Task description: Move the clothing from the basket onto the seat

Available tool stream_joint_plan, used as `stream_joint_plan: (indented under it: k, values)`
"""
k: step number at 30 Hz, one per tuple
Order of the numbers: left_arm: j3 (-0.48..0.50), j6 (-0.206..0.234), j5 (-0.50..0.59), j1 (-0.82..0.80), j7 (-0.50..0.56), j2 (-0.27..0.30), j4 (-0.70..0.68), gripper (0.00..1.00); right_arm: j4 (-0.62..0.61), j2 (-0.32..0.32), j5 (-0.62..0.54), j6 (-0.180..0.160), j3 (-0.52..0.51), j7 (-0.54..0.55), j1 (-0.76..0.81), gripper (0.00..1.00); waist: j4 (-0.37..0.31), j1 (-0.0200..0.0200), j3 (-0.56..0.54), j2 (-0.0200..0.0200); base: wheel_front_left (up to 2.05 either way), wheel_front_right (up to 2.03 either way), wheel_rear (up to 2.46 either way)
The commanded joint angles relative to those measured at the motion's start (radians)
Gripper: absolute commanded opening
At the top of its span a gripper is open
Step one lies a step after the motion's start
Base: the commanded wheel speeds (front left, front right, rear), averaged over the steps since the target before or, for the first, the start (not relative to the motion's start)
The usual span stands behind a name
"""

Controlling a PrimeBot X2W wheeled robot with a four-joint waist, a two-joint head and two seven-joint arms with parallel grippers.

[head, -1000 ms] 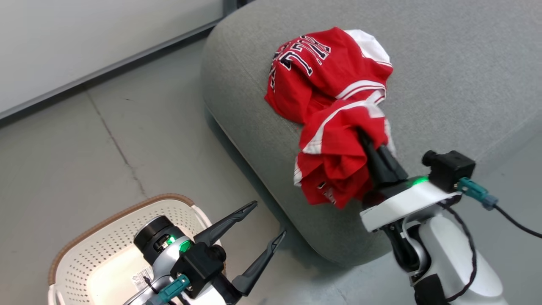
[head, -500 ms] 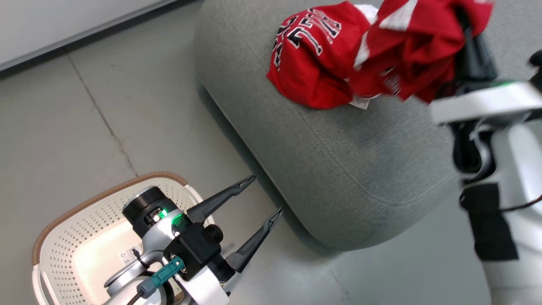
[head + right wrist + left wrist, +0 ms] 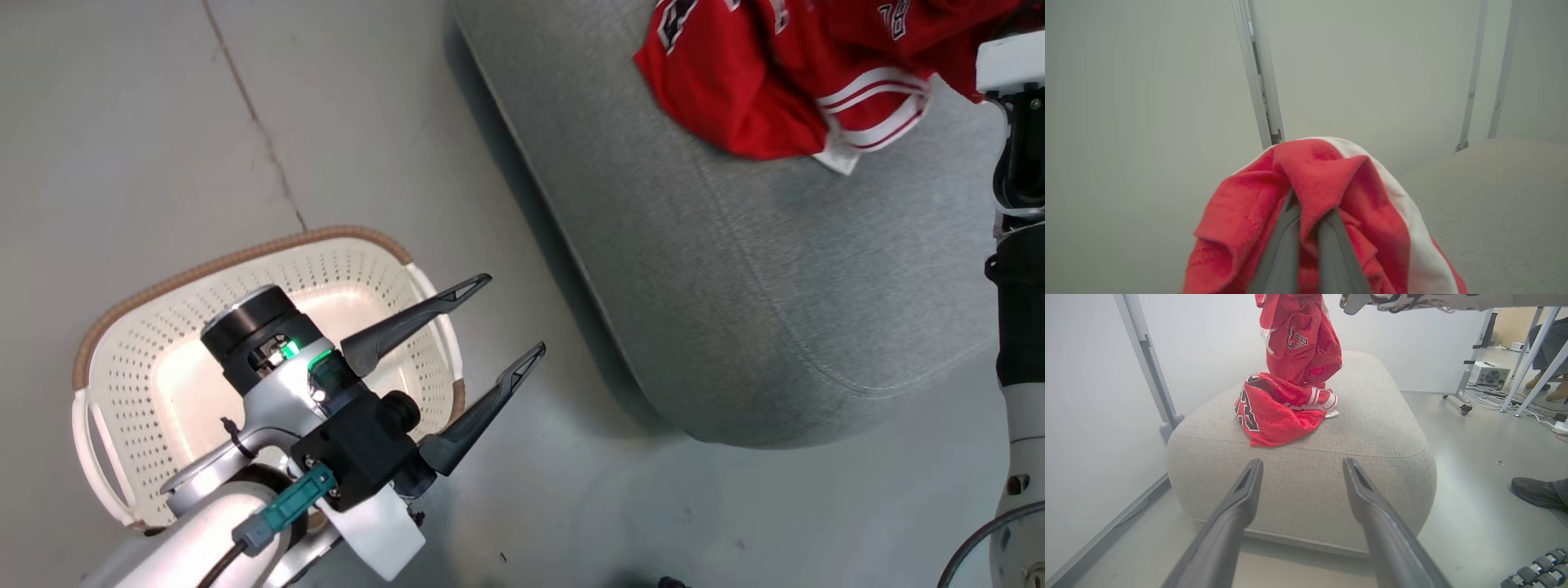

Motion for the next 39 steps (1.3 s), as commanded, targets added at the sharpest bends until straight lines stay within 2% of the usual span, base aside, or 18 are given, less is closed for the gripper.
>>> stream_joint_plan:
  k: [1, 7, 8, 9, 10, 16, 25, 34, 39]
  values:
    - [0.0, -0.006, 0.006, -0.025, 0.003, 0.011, -0.01, 1.0, 0.02, -0.011, -0.012, 0.001, -0.019, -0.003, -0.012, 0.0, 0.034, 0.0, 0.059, 0.0, 0.0, 0.0, 0.0]
    - [0.011, -0.006, 0.007, -0.083, -0.003, 0.045, -0.027, 1.0, 0.205, -0.008, -0.055, 0.001, -0.087, -0.003, -0.041, 0.0, 0.067, 0.0, 0.14, 0.0, 0.0, 0.0, 0.0]
    - [0.013, -0.005, 0.006, -0.087, -0.005, 0.046, -0.026, 1.0, 0.225, -0.008, -0.055, 0.0, -0.095, -0.003, -0.042, 0.25, 0.07, 0.0, 0.145, 0.0, 0.0, 0.0, 0.0]
    - [0.014, -0.004, 0.006, -0.091, -0.008, 0.046, -0.025, 1.0, 0.239, -0.01, -0.056, 0.0, -0.103, -0.003, -0.045, 0.71, 0.072, 0.0, 0.146, 0.0, 0.0, 0.0, 0.0]
    - [0.014, -0.003, 0.006, -0.094, -0.012, 0.046, -0.023, 1.0, 0.251, -0.014, -0.061, 0.0, -0.112, -0.003, -0.046, 1.0, 0.075, 0.0, 0.147, 0.0, 0.0, 0.0, 0.0]
    - [0.007, 0.004, 0.004, -0.088, -0.032, 0.038, 0.002, 1.0, 0.274, -0.001, -0.069, 0.001, -0.132, -0.003, -0.013, 1.0, 0.075, 0.0, 0.126, 0.0, 0.0, 0.0, 0.0]
    - [-0.007, 0.017, -0.017, -0.072, -0.066, 0.003, 0.048, 1.0, 0.19, 0.017, -0.054, 0.0, -0.069, -0.003, 0.121, 1.0, 0.071, 0.0, 0.054, 0.0, 0.0, 0.0, 0.0]
    - [0.008, 0.059, -0.05, -0.025, -0.123, -0.025, 0.106, 1.0, -0.03, 0.034, -0.052, 0.001, -0.014, -0.003, 0.339, 1.0, 0.103, 0.0, -0.057, 0.0, 0.0, 0.0, 0.0]
    - [0.037, 0.107, -0.083, 0.018, -0.16, -0.047, 0.137, 1.0, -0.18, 0.049, -0.076, 0.0, 0.022, -0.003, 0.455, 1.0, 0.153, 0.0, -0.111, 0.0, 0.0, 0.0, 0.0]
